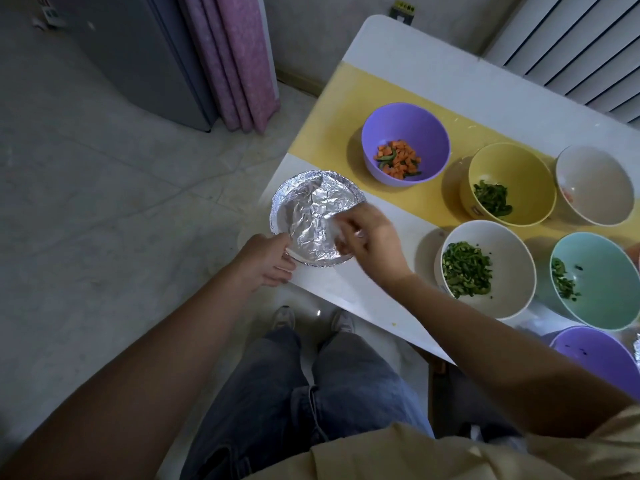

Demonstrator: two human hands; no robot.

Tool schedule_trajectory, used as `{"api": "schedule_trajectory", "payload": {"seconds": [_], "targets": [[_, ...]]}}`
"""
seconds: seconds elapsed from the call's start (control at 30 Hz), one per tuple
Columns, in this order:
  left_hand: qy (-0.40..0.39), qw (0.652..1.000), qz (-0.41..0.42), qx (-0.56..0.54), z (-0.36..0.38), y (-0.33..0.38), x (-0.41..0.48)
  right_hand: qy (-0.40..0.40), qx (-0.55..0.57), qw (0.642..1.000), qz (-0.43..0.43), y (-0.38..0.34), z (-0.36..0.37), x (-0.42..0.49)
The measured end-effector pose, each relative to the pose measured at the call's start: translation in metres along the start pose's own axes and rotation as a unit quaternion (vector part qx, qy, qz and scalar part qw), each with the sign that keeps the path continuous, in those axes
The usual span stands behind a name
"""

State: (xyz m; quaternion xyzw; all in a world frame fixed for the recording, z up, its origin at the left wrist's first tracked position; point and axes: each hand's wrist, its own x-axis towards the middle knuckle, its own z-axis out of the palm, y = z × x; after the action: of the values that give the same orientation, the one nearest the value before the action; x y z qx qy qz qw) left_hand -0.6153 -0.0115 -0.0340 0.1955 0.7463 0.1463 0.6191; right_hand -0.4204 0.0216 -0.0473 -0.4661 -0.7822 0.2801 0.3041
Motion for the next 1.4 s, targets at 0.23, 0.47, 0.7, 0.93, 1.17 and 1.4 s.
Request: {"api": "schedule_trajectory", "payload": {"seconds": [0.23, 0.47, 0.7, 0.93, 1.17, 1.4], "targets": [[0.152, 0.972, 0.175, -0.047, 0.000, -0.005, 0.039, 0.033, 0.219, 0.896, 0.384, 0.041, -0.006, 0.014], [0.214, 0.952, 0.216, -0.039, 0.014, 0.007, 0.022, 0.032, 0.271, 0.879, 0.391, 0.034, 0.009, 0.017], [0.165, 0.970, 0.174, -0.038, 0.003, 0.017, 0.032, -0.008, 0.309, 0.843, 0.440, 0.045, 0.003, 0.035], [0.125, 0.959, 0.256, -0.007, 0.005, 0.038, 0.047, -0.009, 0.340, 0.845, 0.412, 0.037, 0.013, 0.051], [0.157, 0.950, 0.254, -0.087, 0.016, 0.033, 0.054, 0.021, 0.380, 0.818, 0.431, 0.037, 0.022, 0.045], [0.076, 0.953, 0.294, -0.022, 0.000, 0.041, 0.062, -0.024, 0.359, 0.847, 0.391, 0.047, 0.006, 0.053]]}}
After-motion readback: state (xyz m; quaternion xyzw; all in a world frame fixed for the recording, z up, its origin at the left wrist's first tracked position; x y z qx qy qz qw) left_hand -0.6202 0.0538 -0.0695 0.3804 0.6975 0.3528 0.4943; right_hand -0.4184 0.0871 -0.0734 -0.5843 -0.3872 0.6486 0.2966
